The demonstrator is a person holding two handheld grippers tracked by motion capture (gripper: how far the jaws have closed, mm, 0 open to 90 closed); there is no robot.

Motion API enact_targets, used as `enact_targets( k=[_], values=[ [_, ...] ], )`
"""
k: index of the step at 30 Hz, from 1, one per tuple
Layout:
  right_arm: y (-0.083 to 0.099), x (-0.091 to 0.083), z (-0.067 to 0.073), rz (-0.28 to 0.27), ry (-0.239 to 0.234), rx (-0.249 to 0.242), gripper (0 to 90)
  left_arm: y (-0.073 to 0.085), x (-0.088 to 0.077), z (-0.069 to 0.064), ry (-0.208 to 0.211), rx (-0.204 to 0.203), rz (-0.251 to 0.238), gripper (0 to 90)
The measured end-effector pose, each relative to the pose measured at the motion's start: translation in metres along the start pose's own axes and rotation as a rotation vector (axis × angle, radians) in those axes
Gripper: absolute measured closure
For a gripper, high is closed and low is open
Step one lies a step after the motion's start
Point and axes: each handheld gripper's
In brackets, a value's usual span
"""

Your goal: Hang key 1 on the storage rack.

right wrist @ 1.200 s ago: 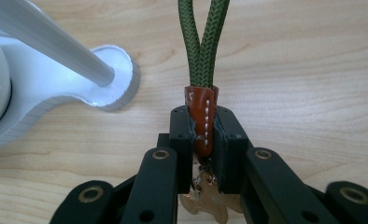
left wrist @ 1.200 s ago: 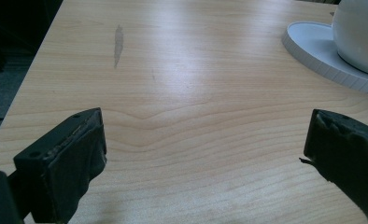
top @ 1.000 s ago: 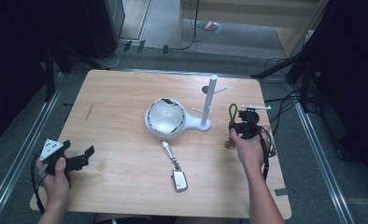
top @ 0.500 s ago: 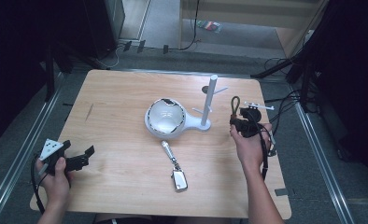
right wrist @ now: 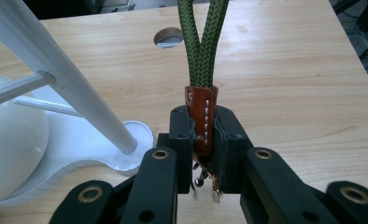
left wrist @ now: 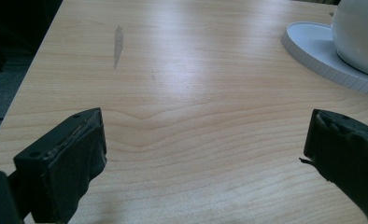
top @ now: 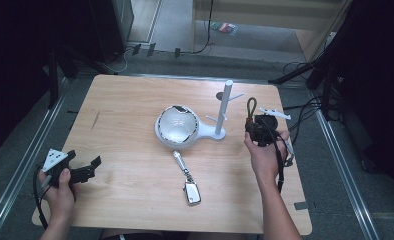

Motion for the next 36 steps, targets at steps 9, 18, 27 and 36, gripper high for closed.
enact_targets(
  k=[9,18,27,36],
  values=[
    [0.000,-0.005,0.004,-0.050,0.009,-0.014,80.1,0.000,0.000,0.000,0.001,-0.001,-0.001,0.0],
    [-0.001,-0.008,0.011,-0.082,0.000,-0.028,80.1,0.000,0.000,0.000,0.000,0.000,-0.002,0.0],
    [-0.002,-0.012,0.018,-0.107,-0.002,-0.044,80.1,0.000,0.000,0.000,-0.001,0.000,-0.001,0.0],
    [-0.004,-0.015,0.023,-0.120,0.003,-0.058,80.1,0.000,0.000,0.001,0.002,-0.008,-0.003,0.0]
  ],
)
Point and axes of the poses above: each handheld gripper's, and its own axes: x roughly forward along the jaws, y roughly out of its underside, z roughly to its left, and after that the axes turned 11 degrees about z, right-handed
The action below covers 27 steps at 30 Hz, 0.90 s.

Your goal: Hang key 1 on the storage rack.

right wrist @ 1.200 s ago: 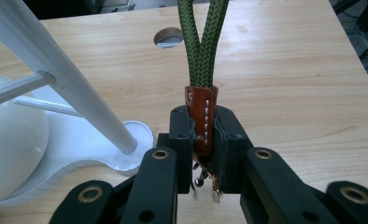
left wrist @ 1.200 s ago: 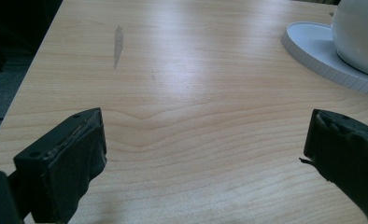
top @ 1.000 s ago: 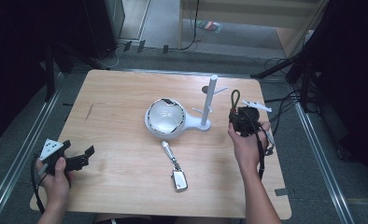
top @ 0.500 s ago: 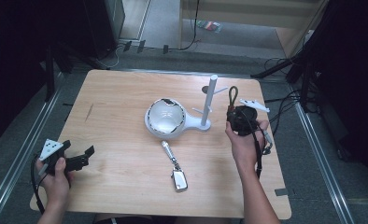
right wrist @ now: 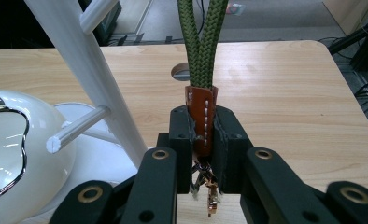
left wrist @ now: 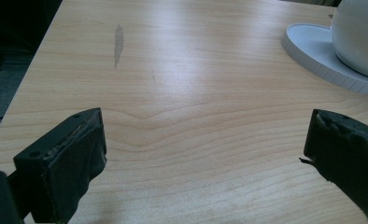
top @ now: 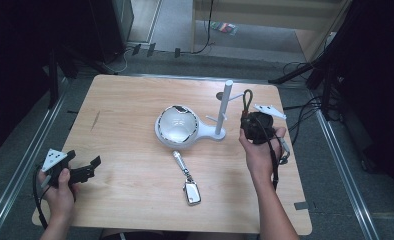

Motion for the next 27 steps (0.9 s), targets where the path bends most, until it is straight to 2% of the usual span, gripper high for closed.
enact_targets(
  k=[11,27],
  values=[
    [0.001,-0.006,0.002,-0.013,-0.003,-0.005,80.1,0.000,0.000,-0.001,-0.004,0.005,0.003,0.0],
    [0.002,-0.012,0.013,-0.027,0.000,-0.049,80.2,-0.001,0.001,-0.001,-0.006,0.008,0.005,0.0]
  ],
)
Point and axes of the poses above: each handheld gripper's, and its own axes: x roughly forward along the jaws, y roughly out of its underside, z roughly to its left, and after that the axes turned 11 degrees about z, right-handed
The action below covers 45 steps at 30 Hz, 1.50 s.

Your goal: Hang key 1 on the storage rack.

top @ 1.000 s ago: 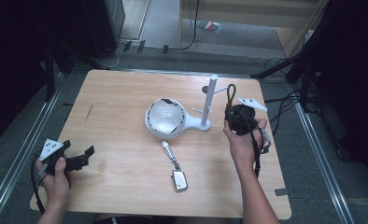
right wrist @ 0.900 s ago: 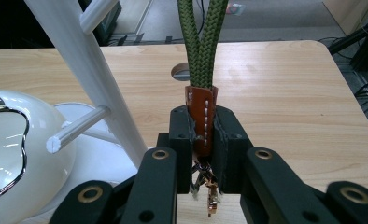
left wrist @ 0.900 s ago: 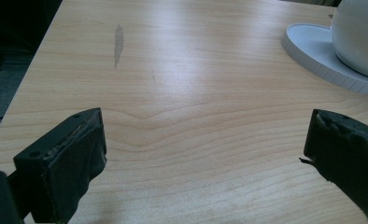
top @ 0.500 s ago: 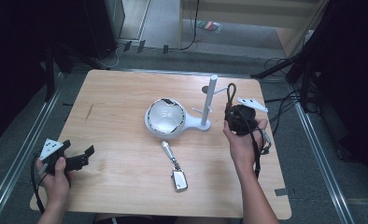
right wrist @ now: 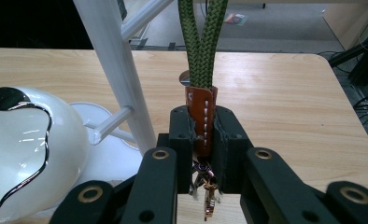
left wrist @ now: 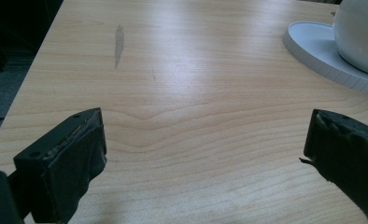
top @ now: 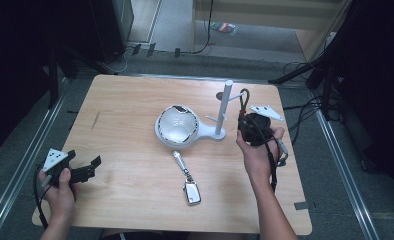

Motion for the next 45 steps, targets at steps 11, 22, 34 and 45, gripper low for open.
enact_targets(
  k=[11,22,34,45],
  values=[
    [0.001,-0.002,0.007,0.000,0.008,-0.028,80.4,0.000,0.000,0.000,0.001,-0.002,-0.001,0.0],
    [0.002,0.000,0.013,0.001,0.016,-0.053,80.4,0.000,0.000,0.000,0.001,0.000,0.001,0.0],
    [0.003,-0.002,0.019,-0.015,0.090,-0.106,80.3,0.000,0.000,0.000,0.001,0.000,0.003,0.0],
    [0.004,0.000,0.024,-0.016,0.098,-0.144,79.7,0.000,0.000,0.000,0.001,0.000,0.003,0.0]
  ],
)
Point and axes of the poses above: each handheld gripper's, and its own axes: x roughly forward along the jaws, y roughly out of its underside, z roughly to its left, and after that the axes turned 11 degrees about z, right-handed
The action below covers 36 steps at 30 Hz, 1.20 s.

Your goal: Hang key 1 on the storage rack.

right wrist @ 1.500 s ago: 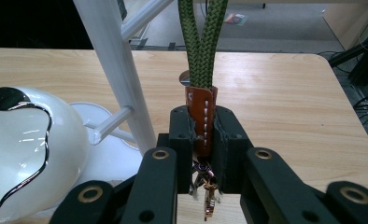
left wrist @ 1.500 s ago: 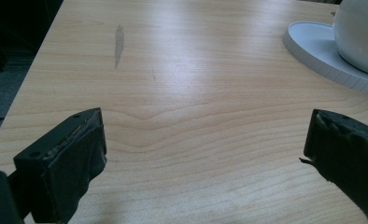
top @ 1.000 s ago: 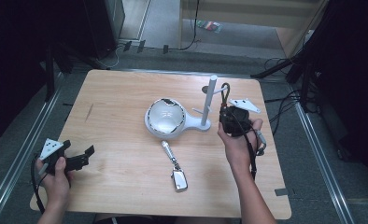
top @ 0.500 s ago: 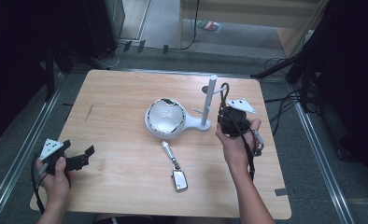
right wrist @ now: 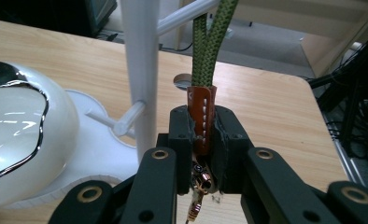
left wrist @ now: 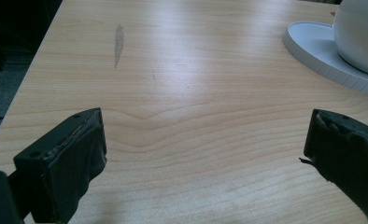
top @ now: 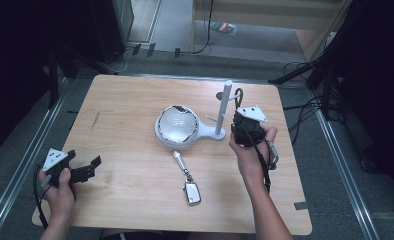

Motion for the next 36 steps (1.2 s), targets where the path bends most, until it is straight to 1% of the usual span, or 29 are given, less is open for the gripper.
enact_targets(
  k=[10,14,16,17,18,20,21,24,27,30,36],
  values=[
    [0.003,0.005,0.005,0.014,-0.042,-0.028,78.9,0.000,0.000,0.000,0.002,-0.001,-0.002,0.0],
    [0.006,0.008,0.006,0.020,-0.064,-0.039,77.0,0.000,0.000,0.000,0.003,-0.002,-0.002,0.0],
    [0.007,0.009,0.006,0.009,-0.082,-0.037,74.1,0.000,0.000,0.000,0.003,-0.002,-0.002,0.0],
    [0.007,0.009,0.005,0.012,-0.086,-0.032,72.6,0.000,0.000,0.000,0.002,-0.001,-0.002,0.0],
    [0.007,0.010,0.004,0.020,-0.099,-0.028,72.4,0.000,0.000,0.000,0.003,-0.002,-0.002,0.0],
    [0.007,0.012,0.001,0.031,-0.133,-0.013,69.2,0.000,0.000,0.000,0.003,-0.004,-0.001,0.0],
    [0.007,0.012,0.000,0.034,-0.139,-0.010,68.1,0.000,0.000,0.000,0.002,-0.004,-0.002,0.0],
    [0.008,0.013,-0.002,0.051,-0.145,-0.001,64.7,0.000,0.000,0.000,0.000,-0.003,-0.001,0.0],
    [0.009,0.012,-0.004,0.070,-0.138,-0.006,63.9,0.000,0.000,0.000,0.000,-0.003,-0.001,0.0],
    [0.010,0.011,-0.006,0.094,-0.135,-0.001,61.9,0.000,0.000,0.000,0.002,-0.003,-0.001,0.0],
    [0.010,0.010,-0.007,0.161,-0.115,-0.009,60.5,0.000,0.000,0.000,0.001,-0.002,0.001,0.0]
  ],
)
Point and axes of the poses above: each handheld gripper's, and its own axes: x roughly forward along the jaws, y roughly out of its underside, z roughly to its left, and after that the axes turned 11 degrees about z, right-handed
